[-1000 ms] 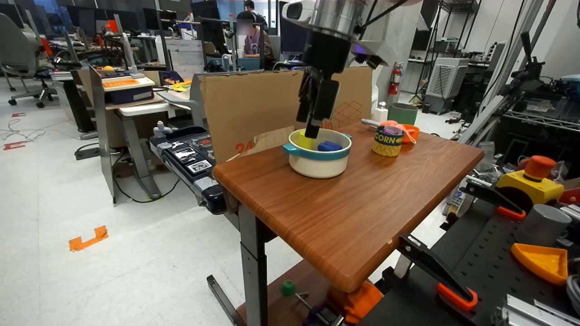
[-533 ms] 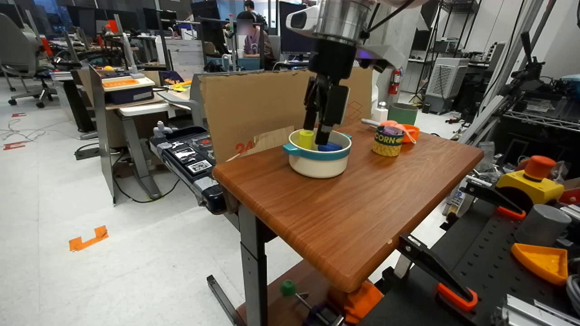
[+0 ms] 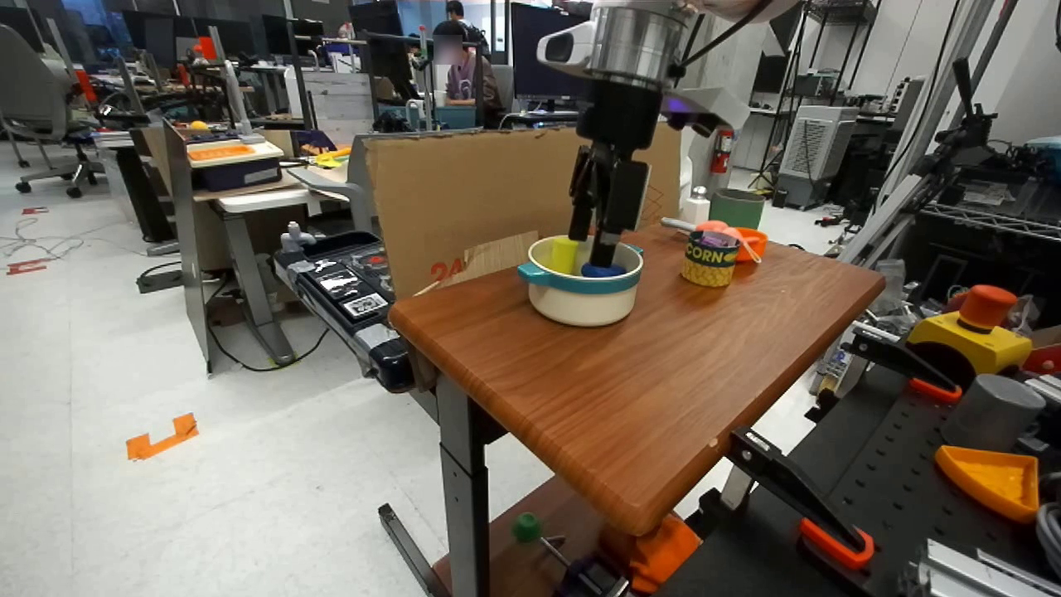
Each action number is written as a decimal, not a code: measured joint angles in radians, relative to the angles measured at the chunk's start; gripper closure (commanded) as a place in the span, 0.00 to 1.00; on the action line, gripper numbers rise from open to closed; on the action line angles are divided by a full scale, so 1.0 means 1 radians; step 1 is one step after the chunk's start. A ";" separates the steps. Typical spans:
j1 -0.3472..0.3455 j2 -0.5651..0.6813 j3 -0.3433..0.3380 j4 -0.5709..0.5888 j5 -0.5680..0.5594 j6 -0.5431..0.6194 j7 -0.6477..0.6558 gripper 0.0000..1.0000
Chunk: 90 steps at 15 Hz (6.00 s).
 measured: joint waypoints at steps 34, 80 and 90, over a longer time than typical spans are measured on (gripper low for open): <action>0.106 0.024 -0.106 -0.028 -0.228 0.216 0.345 0.00; 0.071 0.019 -0.061 -0.028 -0.221 0.144 0.366 0.00; 0.071 0.030 -0.067 0.001 -0.221 0.003 0.366 0.00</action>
